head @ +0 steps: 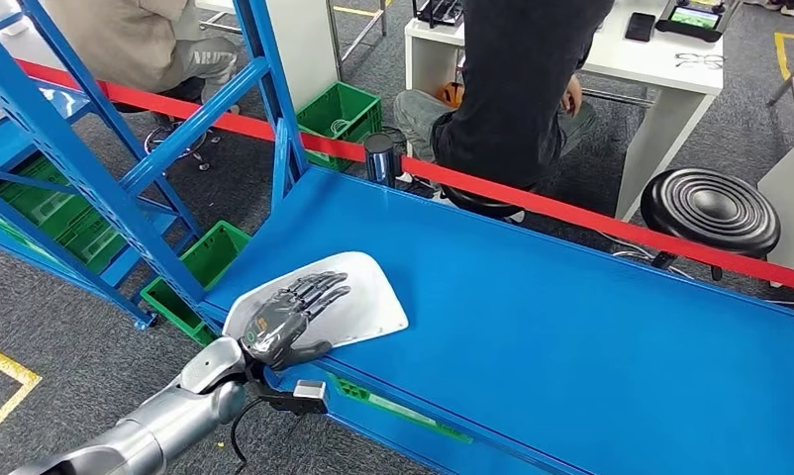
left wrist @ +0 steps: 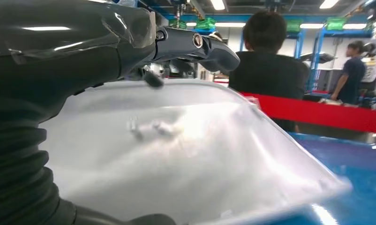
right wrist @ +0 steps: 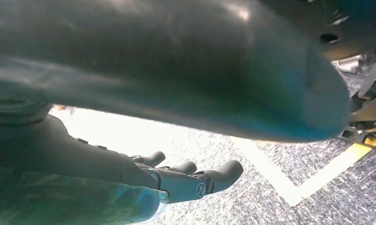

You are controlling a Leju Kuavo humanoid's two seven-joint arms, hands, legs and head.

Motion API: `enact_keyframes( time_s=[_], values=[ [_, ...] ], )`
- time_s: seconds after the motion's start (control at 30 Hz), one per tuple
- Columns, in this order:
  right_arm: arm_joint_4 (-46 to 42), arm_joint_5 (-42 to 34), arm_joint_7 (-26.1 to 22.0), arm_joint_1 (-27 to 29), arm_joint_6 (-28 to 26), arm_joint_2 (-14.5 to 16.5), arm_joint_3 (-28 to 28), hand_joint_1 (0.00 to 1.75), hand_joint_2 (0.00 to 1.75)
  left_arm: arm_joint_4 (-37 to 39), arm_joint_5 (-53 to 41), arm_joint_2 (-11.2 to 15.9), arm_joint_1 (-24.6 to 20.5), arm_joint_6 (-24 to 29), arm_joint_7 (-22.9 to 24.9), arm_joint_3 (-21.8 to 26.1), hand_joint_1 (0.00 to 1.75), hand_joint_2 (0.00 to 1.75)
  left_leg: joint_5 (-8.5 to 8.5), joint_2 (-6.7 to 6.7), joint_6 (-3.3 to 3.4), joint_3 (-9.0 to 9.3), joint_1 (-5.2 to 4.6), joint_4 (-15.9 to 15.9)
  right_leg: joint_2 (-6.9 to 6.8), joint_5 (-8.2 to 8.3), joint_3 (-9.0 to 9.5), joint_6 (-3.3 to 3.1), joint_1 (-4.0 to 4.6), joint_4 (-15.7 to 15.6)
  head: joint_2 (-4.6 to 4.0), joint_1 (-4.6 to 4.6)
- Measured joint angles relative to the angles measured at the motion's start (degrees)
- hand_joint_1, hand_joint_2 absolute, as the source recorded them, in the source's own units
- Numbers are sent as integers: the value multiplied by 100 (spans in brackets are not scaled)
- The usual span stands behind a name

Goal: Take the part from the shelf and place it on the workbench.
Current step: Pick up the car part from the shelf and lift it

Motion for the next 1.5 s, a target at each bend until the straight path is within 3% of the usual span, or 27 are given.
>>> enact_keyframes(
  time_s=[0.07,0.1,0.17,0.23,0.3,0.37,0.4,0.43,0.47,0.5,0.53,0.6,0.7,0.77,0.8,0.87,0.93,0.97,1.0,1.07,1.13,1.27,1.3,1.37,1.43,1.47,1.5],
  values=[
    [-22,-22,7,-9,-2,15,1,0,0,-141,9,33,25,1,1,-32,0,175,275,5,102,377,-35,-782,7,3,3,7,15,-9,0,7],
    [-31,-30,9,-13,-2,23,2,0,0,-197,9,48,39,2,1,-48,0,175,318,11,143,471,-57,-982,8,5,-5,20,17,-15,0,5],
    [-39,-49,15,-16,1,38,8,0,0,-305,52,82,77,-1,6,-79,0,175,319,23,188,490,-99,-1059,3,17,-16,63,19,-35,0,-1],
    [-44,-83,22,-18,13,45,24,0,0,-468,244,117,119,-59,21,-110,0,175,381,32,235,557,-72,-1171,-4,-13,-47,99,21,12,0,-3],
    [-45,-120,25,-24,27,54,48,0,0,-703,557,145,168,-195,59,-139,0,175,454,46,288,630,-44,-1285,-9,-230,-249,75,26,440,0,8],
    [-45,-139,25,-25,31,58,74,0,0,-907,750,166,233,-308,90,-159,0,175,468,48,311,627,-63,-1295,-9,-545,-614,42,16,1204,0,17],
    [-45,-144,25,-24,31,60,84,0,0,-979,790,172,272,-341,94,-172,0,131,467,45,310,622,-68,-1293,-10,-629,-756,58,9,1488,0,19],
    [-45,-150,25,-23,31,59,93,0,0,-1040,841,181,308,-398,94,-188,0,87,465,41,306,619,-70,-1289,-11,-627,-806,97,2,1576,0,20],
    [-45,-157,25,-24,32,57,98,0,0,-1100,931,190,341,-486,94,-204,0,44,460,37,298,618,-68,-1281,-12,-539,-746,154,-8,1442,0,20],
    [-45,-167,25,-26,34,54,102,0,0,-1166,1067,201,368,-607,92,-216,0,0,447,32,279,616,-63,-1259,-15,-382,-571,219,-22,1082,0,21],
    [-45,-178,25,-29,35,52,105,0,0,-1255,1231,217,392,-747,88,-223,0,0,425,29,248,606,-60,-1218,-23,-233,-368,264,-38,656,0,22],
    [-45,-193,24,-37,31,57,119,0,0,-1526,1565,269,473,-959,87,-221,0,0,361,24,171,560,-82,-1111,-21,-55,-82,253,-46,95,0,23],
    [-67,-199,24,-27,5,65,152,0,0,-2173,1867,379,738,-1011,171,-224,0,0,313,29,121,520,-84,-1030,-2,-44,-52,135,-34,58,0,15],
    [-86,-198,25,-18,-2,68,175,0,0,-2584,1918,445,901,-941,229,-249,0,0,189,26,72,444,-55,-863,1,-40,-42,89,-55,52,0,10],
    [-90,-196,25,-22,-1,69,184,0,0,-2764,1925,477,950,-905,246,-261,0,0,44,23,35,333,-39,-622,1,-38,-36,70,-68,48,0,5],
    [-91,-193,25,-34,10,71,195,0,0,-3057,1917,538,1028,-839,309,-283,0,0,-315,21,-29,-20,-12,150,0,-42,-35,45,-58,49,0,-5],
    [-91,-193,25,-39,26,76,215,0,0,-3285,1885,599,1113,-798,394,-298,0,0,-434,21,-45,-272,5,658,4,-46,-31,41,-45,49,0,-6],
    [-91,-192,25,-40,30,79,228,0,0,-3375,1870,624,1144,-789,421,-304,0,0,-330,20,-27,-245,5,576,7,-48,-26,40,-39,49,0,-7],
    [-91,-192,25,-42,31,82,238,0,0,-3454,1858,646,1161,-782,437,-308,0,0,-155,16,6,-117,2,292,11,-49,-18,39,-29,48,0,-7],
    [-91,-195,24,-50,32,111,246,0,0,-3575,1811,681,1168,-738,495,-302,0,0,177,7,120,276,-24,-520,20,-50,-10,43,-5,45,0,0],
    [-93,-217,20,-61,34,142,247,0,0,-3645,1656,695,1176,-602,679,-284,0,0,269,9,203,481,-69,-952,21,-45,-23,57,0,37,0,4],
    [-128,-306,11,-51,8,161,253,0,0,-3675,1031,664,1211,-144,1250,-200,0,0,339,29,260,575,-78,-1134,0,-78,-64,126,9,86,0,8],
    [-142,-329,9,-45,-5,156,256,0,0,-3676,844,640,1220,-69,1355,-169,0,0,379,35,280,612,-64,-1196,-5,-175,-148,115,15,268,0,13],
    [-174,-385,8,-34,-44,143,267,0,0,-3675,427,575,1284,-16,1544,-92,0,0,411,40,306,630,-64,-1239,-8,-477,-469,61,11,941,0,22],
    [-216,-457,9,-19,-97,128,278,0,0,-3675,-56,506,1417,-5,1752,35,0,0,411,40,307,621,-84,-1235,-9,-678,-771,76,6,1551,0,25],
    [-241,-493,9,-9,-124,119,284,0,0,-3675,-283,474,1489,-2,1856,118,0,0,409,38,306,618,-89,-1229,-10,-659,-792,119,3,1586,0,25],
    [-268,-525,9,0,-150,108,289,0,0,-3675,-449,448,1546,-1,1949,199,0,0,404,32,298,617,-89,-1217,-11,-541,-677,176,-2,1351,0,26]
  ],
)
